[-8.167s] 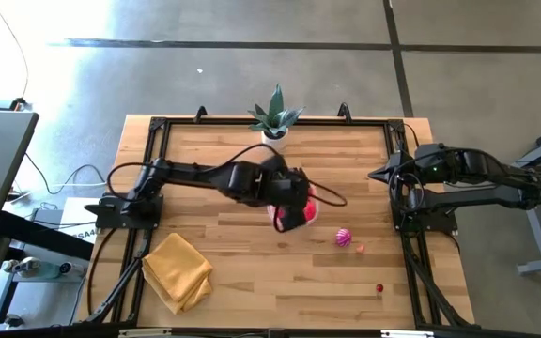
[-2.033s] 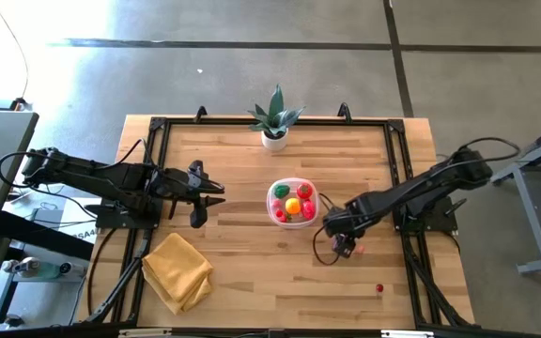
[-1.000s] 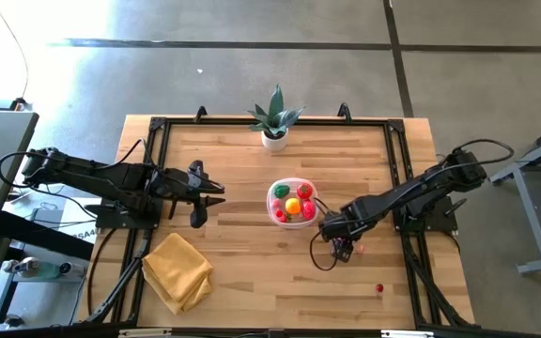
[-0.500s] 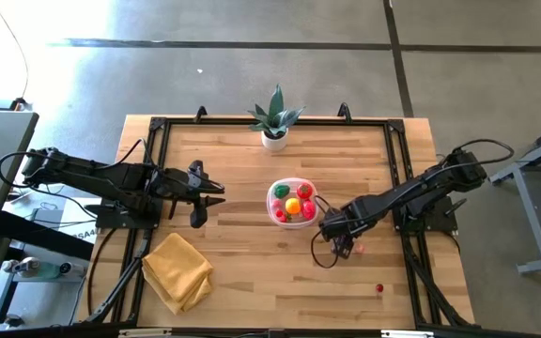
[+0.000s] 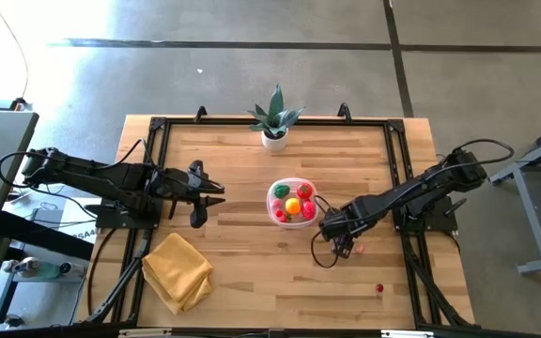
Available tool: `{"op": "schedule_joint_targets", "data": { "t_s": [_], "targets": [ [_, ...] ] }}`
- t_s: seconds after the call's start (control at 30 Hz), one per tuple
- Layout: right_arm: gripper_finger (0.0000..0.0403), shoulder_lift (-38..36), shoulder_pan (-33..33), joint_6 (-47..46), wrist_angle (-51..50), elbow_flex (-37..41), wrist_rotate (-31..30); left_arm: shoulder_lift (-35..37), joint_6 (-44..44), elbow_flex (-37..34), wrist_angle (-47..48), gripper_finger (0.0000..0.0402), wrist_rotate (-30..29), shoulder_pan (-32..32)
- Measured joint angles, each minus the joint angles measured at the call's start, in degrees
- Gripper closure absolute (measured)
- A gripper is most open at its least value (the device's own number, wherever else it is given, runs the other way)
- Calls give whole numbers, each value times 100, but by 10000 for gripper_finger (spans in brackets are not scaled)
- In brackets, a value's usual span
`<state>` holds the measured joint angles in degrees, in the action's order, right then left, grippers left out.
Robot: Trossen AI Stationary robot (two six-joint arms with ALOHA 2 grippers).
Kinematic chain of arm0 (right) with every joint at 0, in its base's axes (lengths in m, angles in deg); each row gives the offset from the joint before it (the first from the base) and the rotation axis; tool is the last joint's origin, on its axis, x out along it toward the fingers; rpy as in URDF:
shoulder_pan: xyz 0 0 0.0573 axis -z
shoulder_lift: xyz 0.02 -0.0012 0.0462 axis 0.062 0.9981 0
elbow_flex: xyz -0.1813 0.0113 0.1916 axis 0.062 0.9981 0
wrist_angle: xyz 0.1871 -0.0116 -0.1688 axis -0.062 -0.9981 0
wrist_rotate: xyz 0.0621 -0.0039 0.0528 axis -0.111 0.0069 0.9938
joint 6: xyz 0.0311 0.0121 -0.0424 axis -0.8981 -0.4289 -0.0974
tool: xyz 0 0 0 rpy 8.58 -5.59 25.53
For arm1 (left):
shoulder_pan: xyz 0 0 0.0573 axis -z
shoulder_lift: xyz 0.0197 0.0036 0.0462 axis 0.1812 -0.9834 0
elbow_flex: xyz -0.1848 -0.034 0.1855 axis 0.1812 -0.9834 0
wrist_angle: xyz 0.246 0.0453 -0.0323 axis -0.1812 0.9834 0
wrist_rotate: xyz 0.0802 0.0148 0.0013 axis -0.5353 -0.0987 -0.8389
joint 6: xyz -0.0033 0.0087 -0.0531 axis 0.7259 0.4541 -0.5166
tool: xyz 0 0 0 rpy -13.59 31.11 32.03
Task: Pick and placing Produce into tupperware
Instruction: Put the onion into the transparent bin
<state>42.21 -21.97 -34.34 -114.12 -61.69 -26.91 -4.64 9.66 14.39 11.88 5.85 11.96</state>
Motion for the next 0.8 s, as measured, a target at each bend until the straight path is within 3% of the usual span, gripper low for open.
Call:
{"op": "schedule_joint_targets", "data": {
  "t_s": [0.8],
  "targets": [
    [173, -2, -9, -247, 28, -4, 15, 0, -2, 0, -2, 295, 0, 0]
  ]
}}
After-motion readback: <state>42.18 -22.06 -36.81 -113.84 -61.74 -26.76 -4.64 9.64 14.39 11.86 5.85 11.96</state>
